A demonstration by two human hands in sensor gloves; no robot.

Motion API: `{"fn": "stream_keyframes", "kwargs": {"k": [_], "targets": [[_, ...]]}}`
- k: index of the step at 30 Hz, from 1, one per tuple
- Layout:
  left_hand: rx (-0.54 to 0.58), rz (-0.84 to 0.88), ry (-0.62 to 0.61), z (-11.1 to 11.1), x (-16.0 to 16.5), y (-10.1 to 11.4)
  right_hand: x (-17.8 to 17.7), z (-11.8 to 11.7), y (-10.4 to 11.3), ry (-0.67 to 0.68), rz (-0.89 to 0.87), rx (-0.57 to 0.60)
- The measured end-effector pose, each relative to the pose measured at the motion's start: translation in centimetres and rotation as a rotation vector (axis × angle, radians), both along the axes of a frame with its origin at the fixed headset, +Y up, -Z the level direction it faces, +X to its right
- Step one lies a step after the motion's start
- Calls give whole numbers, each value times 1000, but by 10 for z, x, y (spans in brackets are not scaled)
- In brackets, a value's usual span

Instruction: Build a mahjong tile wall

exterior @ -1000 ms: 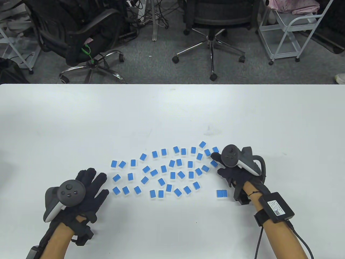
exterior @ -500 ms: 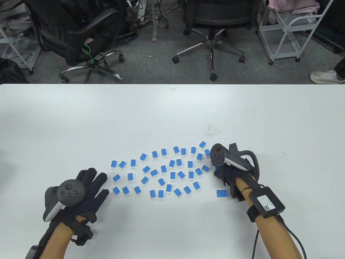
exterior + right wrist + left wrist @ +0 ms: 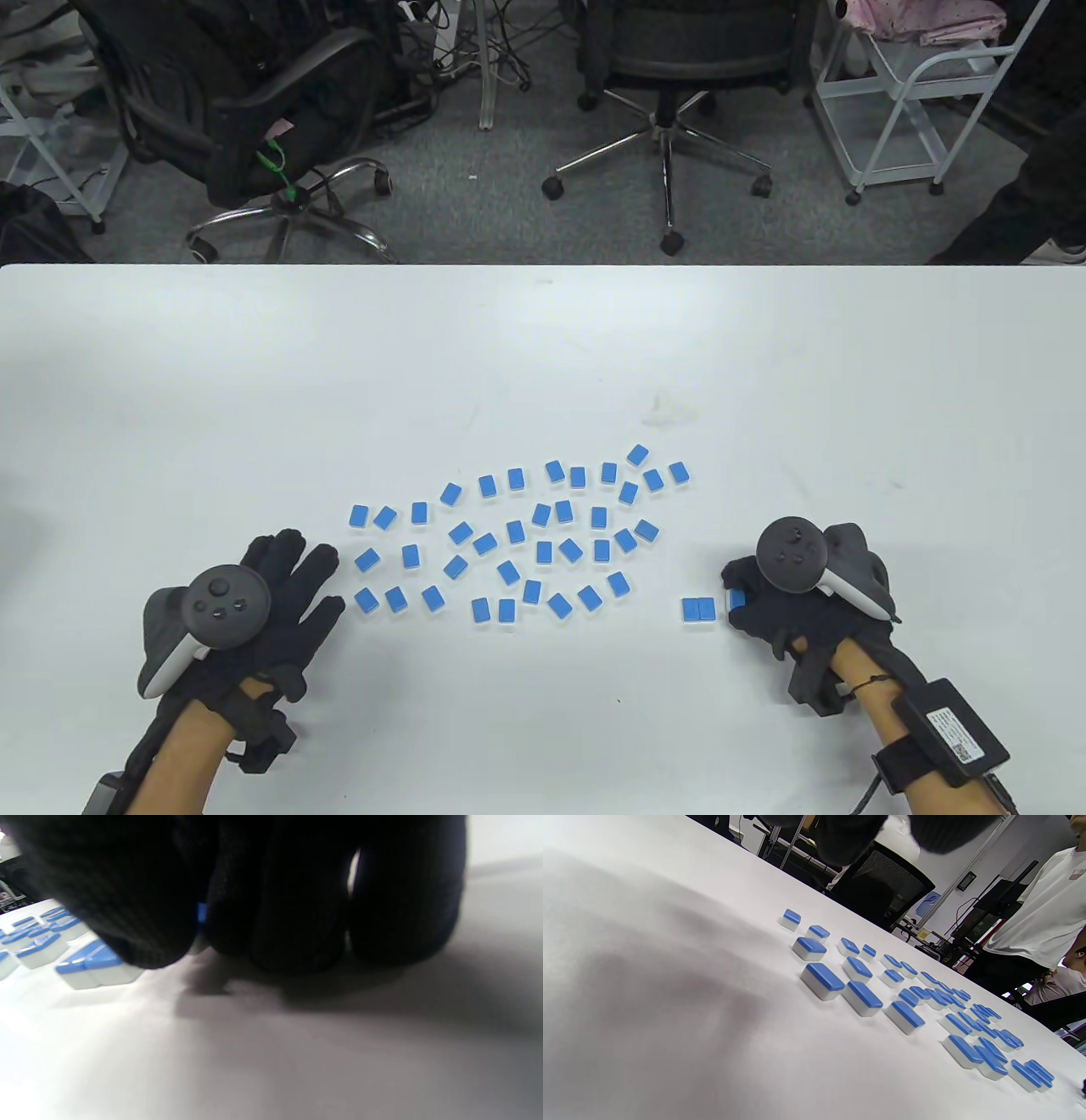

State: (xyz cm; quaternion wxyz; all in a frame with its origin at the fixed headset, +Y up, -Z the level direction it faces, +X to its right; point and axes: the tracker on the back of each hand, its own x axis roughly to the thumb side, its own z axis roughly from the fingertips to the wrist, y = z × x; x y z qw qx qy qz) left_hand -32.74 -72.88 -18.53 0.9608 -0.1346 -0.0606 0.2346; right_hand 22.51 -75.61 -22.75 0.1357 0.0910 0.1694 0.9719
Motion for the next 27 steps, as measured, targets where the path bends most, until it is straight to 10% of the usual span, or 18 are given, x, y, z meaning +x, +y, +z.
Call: {"fn": "stream_keyframes", "kwargs": {"k": [27], "targets": [[-39,20,16,1,-3,-4,-18,9,-2,108,70,79]]}}
